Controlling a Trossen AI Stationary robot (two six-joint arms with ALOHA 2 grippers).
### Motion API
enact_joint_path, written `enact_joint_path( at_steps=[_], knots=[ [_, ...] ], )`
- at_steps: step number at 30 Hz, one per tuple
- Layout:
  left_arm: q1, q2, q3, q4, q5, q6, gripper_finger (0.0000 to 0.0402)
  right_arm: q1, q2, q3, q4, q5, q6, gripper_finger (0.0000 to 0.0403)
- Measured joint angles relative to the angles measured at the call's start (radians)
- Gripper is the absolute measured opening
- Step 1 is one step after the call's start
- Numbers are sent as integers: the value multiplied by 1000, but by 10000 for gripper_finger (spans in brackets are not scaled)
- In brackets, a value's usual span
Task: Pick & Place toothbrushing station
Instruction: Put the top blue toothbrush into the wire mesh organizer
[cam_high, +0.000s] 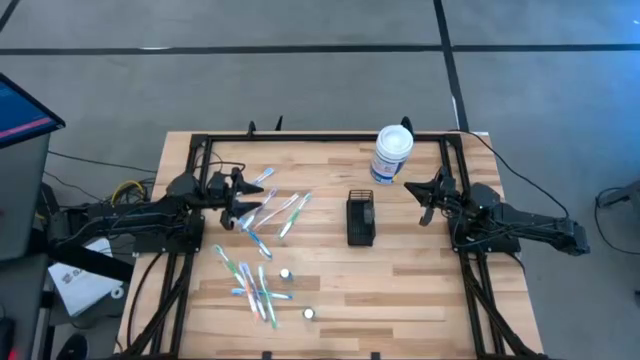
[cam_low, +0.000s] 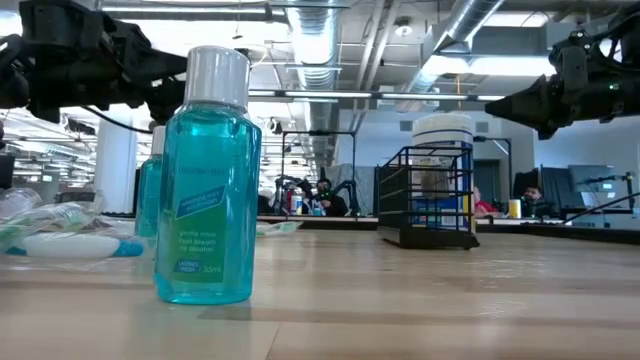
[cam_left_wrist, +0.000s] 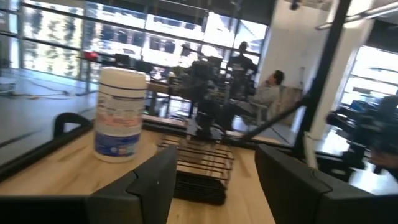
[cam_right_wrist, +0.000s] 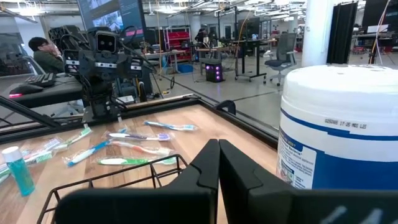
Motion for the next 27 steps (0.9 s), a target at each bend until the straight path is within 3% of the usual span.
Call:
enact_joint_path(
  at_steps=[9,18,27],
  knots=[
    [-34,16,0,-31,98,58,185,0,0,0,0,-1,50,0],
    [-212,75,0,-29,101,90,166,0,0,0,0,-1,53,0],
    [-401,96,0,-7,-38,187,178,0,0,0,0,-1,53,0]
  ],
)
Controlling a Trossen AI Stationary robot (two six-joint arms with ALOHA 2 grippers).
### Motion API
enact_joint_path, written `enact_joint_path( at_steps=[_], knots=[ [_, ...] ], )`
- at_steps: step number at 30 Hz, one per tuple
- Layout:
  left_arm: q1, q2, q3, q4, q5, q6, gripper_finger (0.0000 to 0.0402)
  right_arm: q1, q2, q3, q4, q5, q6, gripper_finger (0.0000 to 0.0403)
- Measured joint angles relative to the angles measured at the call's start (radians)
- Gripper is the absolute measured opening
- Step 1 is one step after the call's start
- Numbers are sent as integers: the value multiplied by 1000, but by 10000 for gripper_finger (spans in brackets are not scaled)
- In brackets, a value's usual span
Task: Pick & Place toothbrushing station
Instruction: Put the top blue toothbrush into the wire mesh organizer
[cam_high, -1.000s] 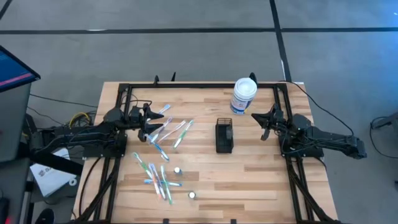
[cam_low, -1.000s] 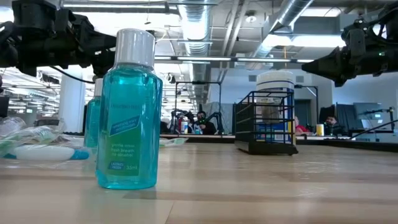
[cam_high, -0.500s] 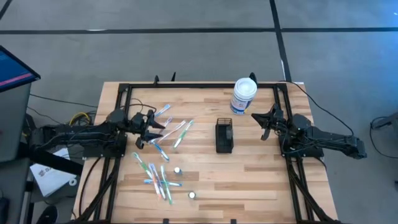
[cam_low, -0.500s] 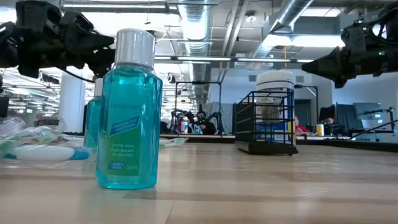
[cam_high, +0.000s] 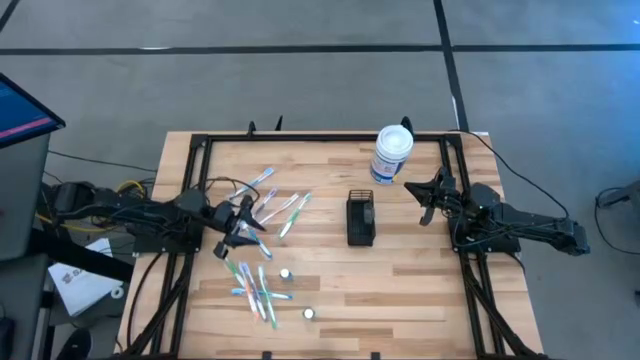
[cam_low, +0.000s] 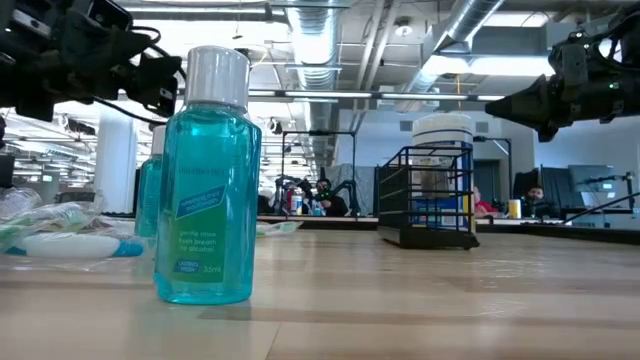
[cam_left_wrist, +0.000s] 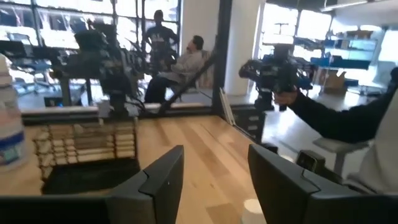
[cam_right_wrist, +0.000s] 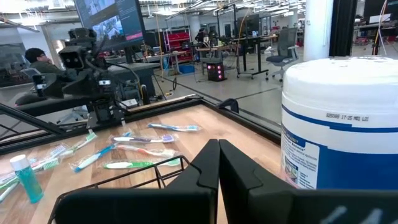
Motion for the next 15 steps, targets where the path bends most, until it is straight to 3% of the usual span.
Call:
enact_joint_path(
  at_steps=[5,10,15],
  knots=[
    [-80,33,15,3,-101,63,186,0,0,0,3,0,0,0],
    [-110,65,32,2,-137,56,193,0,0,0,4,0,0,0],
    [-109,91,34,-1,-319,64,191,0,0,0,4,0,0,0]
  ],
)
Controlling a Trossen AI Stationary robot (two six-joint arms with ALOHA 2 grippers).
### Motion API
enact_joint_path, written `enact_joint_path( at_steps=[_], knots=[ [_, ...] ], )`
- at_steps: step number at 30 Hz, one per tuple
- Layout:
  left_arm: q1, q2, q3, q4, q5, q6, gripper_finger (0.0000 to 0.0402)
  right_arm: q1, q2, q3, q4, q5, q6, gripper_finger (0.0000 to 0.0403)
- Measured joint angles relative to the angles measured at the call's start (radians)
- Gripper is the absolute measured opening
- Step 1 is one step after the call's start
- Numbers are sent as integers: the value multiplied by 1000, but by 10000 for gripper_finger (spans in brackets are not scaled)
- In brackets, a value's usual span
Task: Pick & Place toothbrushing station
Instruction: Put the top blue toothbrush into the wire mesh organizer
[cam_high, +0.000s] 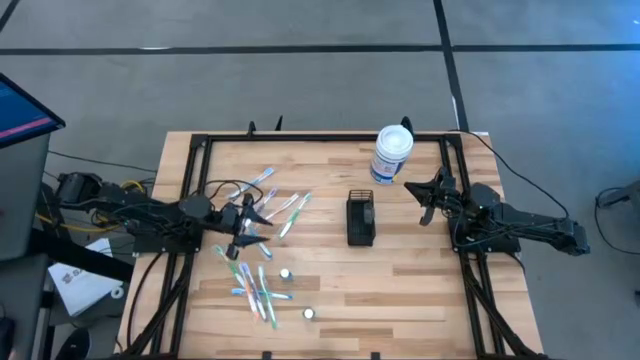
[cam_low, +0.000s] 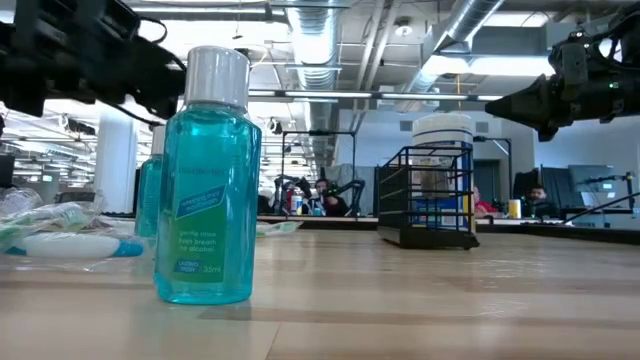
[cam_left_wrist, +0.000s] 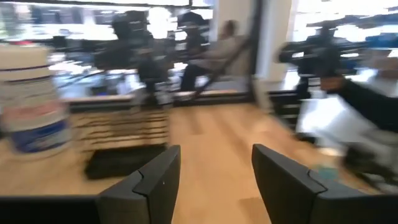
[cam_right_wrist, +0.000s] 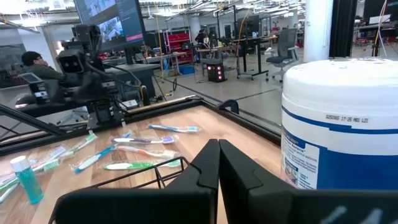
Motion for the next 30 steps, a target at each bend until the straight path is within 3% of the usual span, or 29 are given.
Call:
enact_joint_path(
  at_steps=[3,9,13,22,30],
  knots=[
    [18,10,2,-51,-104,-4,187,0,0,0,0,0,0,0],
    [93,17,102,-435,-275,-83,189,0,0,0,0,0,0,0],
    [138,17,167,-571,-339,-88,186,0,0,0,6,0,0,0],
    [258,17,285,-831,-365,-91,175,0,0,0,6,0,0,0],
    [458,36,354,-982,-326,-83,176,0,0,0,11,0,0,0]
  ],
)
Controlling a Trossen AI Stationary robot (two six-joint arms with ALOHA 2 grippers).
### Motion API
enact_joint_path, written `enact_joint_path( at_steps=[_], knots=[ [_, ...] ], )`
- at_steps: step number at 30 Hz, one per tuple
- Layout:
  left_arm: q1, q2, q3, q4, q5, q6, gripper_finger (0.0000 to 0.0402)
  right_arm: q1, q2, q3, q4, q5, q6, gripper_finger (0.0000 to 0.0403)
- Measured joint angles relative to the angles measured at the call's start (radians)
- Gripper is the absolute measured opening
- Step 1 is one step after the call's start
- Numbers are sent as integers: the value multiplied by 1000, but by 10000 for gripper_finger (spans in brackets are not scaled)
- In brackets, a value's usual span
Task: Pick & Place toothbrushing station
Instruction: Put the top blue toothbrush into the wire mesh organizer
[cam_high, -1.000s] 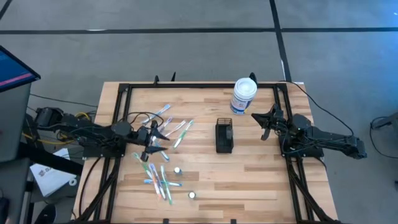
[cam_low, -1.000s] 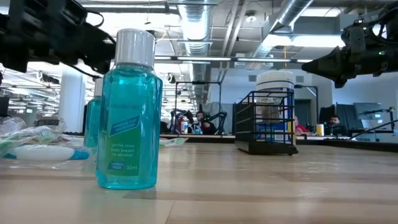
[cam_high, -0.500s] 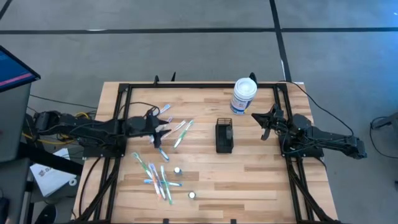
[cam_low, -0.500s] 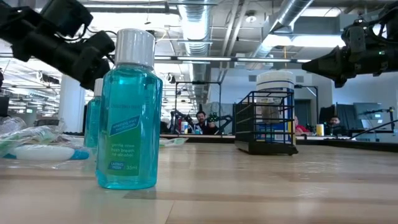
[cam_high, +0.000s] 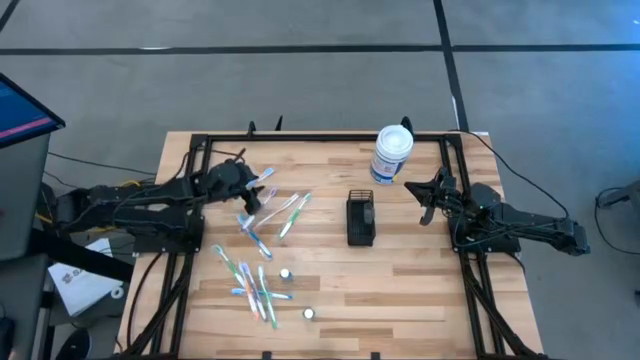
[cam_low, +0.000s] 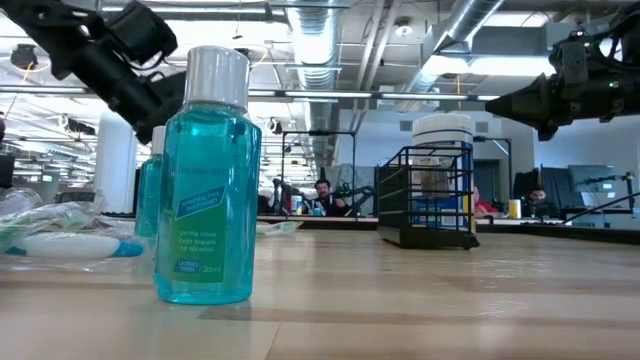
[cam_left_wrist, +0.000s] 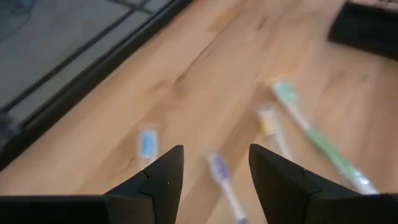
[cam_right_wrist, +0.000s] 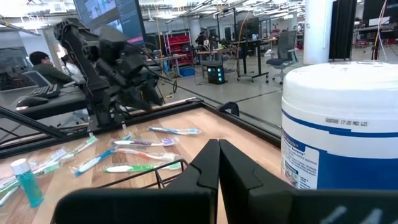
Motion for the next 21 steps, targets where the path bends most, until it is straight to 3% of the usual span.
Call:
enact_joint_path(
  at_steps=[5,11,21],
  knots=[
    [124,88,6,-10,79,65,176,0,0,0,1,0,0,0],
    [231,209,6,-11,91,109,176,-2,0,0,1,0,0,0],
    [265,283,6,-6,95,104,176,-2,0,0,1,0,-3,0]
  ],
)
